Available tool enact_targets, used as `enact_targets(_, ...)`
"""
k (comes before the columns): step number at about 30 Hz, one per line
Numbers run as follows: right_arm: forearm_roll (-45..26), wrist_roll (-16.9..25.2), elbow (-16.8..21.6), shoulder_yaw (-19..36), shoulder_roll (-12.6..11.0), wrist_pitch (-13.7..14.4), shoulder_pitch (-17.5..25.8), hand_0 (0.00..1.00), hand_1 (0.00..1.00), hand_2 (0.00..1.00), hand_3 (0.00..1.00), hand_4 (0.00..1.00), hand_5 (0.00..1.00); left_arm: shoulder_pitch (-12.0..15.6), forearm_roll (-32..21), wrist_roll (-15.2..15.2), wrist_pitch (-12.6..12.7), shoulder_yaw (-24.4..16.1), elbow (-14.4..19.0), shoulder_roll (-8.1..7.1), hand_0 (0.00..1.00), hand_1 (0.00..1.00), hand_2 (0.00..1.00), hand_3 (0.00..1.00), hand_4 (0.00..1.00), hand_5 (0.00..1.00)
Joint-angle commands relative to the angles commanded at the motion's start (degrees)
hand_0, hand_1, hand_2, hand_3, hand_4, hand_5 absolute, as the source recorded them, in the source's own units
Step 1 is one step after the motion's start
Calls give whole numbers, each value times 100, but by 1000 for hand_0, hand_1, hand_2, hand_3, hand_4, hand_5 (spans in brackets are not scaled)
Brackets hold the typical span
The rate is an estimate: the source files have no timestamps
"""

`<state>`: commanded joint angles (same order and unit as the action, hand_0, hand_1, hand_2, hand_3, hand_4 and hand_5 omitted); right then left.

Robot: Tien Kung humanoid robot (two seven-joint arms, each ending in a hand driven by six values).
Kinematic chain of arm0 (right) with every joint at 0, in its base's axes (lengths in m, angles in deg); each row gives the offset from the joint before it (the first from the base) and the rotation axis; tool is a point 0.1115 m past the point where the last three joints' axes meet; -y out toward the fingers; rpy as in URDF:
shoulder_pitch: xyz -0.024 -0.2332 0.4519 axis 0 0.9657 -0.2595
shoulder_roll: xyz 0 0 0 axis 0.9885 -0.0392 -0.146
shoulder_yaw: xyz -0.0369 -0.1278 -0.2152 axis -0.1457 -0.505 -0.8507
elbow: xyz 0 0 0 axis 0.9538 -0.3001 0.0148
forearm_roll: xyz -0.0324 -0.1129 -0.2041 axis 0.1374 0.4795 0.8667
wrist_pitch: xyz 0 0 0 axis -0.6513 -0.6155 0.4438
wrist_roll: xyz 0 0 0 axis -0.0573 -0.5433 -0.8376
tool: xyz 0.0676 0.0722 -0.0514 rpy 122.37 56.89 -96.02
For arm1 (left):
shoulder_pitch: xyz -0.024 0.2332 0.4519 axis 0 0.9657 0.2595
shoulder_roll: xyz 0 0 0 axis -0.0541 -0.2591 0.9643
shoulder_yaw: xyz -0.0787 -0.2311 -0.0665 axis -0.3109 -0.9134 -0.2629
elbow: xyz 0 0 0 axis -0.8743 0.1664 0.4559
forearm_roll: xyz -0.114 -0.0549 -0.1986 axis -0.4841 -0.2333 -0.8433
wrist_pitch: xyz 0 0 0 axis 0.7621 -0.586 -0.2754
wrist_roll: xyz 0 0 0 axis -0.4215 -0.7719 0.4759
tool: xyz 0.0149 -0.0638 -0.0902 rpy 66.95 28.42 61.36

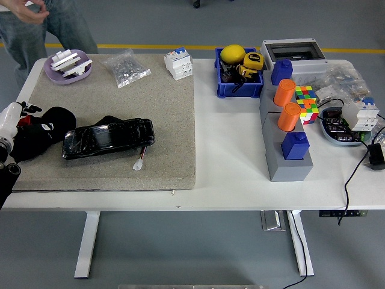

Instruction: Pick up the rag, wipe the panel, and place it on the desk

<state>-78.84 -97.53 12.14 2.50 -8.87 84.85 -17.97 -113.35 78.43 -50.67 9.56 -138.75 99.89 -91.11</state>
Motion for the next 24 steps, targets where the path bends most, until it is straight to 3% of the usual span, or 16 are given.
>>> enact_targets(4,13,-3,2,9,3,2,-3,748,282,644,612,998,547,-72,-42,14,6,135,-198,22,919,834,793,663,897,311)
enact_targets(11,85,-2,5,98,4,11,12,748,281,644,611,998,548,-89,3,-25,49,351,-260,65,903,823,785,665,895,308)
enact_targets(16,259,14,44,266,2,23,7,748,281,644,611,998,548,-157,15,-113,262,547,-368,64,903,823,785,665,895,308)
enact_targets(17,305,19,52,312,2,27,5,747,282,644,610,998,548,-166,42,-125,334,546,-363,72,453,721,763,597,797,162)
enact_targets(22,385,29,62,404,0,32,-10,747,282,644,610,998,548,-230,61,-225,418,607,-415,66,453,721,763,597,797,162)
enact_targets(23,397,30,63,417,0,32,-11,747,282,644,610,998,547,-235,69,-229,435,612,-421,64,374,516,656,574,518,2)
enact_targets(24,406,31,61,436,2,32,-11,747,282,644,610,998,547,-235,96,-243,453,609,-419,64,374,516,656,574,518,2)
